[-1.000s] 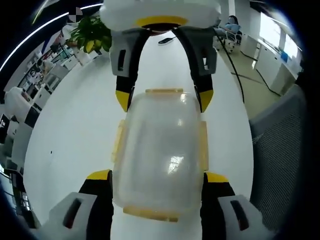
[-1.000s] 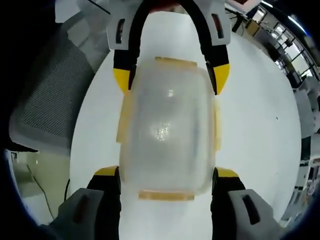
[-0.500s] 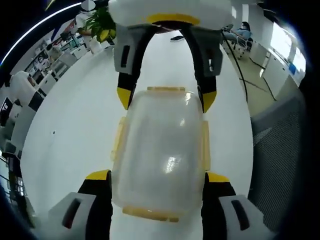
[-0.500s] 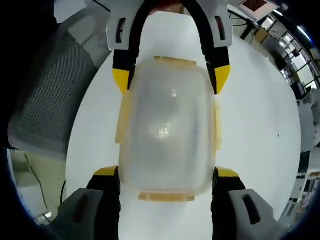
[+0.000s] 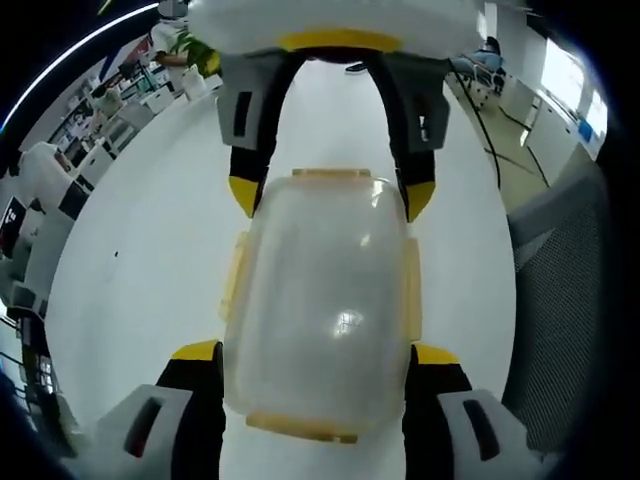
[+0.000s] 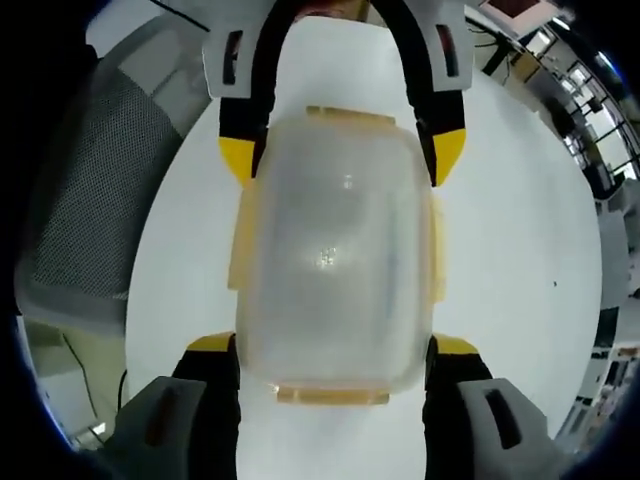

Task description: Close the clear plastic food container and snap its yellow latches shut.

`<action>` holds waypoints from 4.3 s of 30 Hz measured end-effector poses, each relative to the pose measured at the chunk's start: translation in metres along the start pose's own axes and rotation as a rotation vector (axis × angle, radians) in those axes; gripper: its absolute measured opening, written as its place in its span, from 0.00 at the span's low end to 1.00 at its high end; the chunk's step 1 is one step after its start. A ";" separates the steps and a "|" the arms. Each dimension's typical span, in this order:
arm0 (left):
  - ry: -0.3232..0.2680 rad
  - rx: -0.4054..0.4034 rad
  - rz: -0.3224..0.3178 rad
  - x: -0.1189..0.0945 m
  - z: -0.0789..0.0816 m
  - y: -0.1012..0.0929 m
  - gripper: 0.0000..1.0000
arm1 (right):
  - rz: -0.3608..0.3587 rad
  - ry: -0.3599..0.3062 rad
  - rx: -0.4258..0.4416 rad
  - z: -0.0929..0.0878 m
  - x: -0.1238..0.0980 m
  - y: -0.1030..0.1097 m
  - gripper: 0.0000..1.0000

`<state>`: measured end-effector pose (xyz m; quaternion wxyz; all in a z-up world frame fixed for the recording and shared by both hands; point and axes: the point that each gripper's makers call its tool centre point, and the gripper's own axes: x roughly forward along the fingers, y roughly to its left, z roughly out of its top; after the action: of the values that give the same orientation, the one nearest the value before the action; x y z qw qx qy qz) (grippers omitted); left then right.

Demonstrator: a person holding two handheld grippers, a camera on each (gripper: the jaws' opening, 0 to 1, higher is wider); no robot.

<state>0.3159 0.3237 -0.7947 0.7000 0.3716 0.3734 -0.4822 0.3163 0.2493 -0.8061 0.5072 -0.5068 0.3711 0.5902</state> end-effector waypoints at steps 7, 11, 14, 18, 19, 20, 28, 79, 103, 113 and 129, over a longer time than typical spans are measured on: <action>0.032 0.024 -0.001 0.000 -0.008 0.011 0.70 | -0.003 0.013 0.025 0.008 0.004 -0.010 0.73; 0.056 0.046 -0.002 0.001 -0.012 0.020 0.70 | -0.005 0.027 0.035 0.011 0.006 -0.016 0.73; 0.066 0.067 -0.005 0.001 -0.015 0.029 0.70 | -0.010 0.023 0.058 0.013 0.007 -0.023 0.74; 0.070 0.087 -0.007 0.001 -0.018 0.037 0.70 | -0.013 0.010 0.088 0.016 0.008 -0.030 0.74; 0.070 0.094 -0.006 0.002 -0.019 0.039 0.70 | -0.012 0.007 0.095 0.017 0.008 -0.032 0.74; 0.069 0.098 -0.005 0.002 -0.019 0.040 0.71 | -0.014 0.008 0.099 0.018 0.009 -0.033 0.74; 0.083 0.154 -0.010 0.005 -0.021 0.056 0.71 | -0.013 0.002 0.155 0.021 0.012 -0.045 0.76; 0.088 0.205 0.028 0.025 -0.011 0.123 0.74 | 0.006 -0.005 0.182 0.004 0.016 -0.110 0.80; -0.132 0.021 0.089 0.009 -0.026 0.120 0.81 | -0.214 -0.439 0.416 0.003 0.010 -0.115 0.93; -0.333 -0.251 0.168 -0.006 -0.029 0.123 0.83 | -0.252 -0.720 0.652 0.009 -0.006 -0.111 1.00; -0.503 -0.523 0.118 0.000 -0.032 0.095 0.99 | -0.433 -0.865 0.843 0.011 -0.010 -0.092 1.00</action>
<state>0.4009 0.3764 -0.7937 0.8679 0.0709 0.2780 -0.4055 0.4035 0.2766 -0.7872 0.8745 -0.0438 0.2223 0.4289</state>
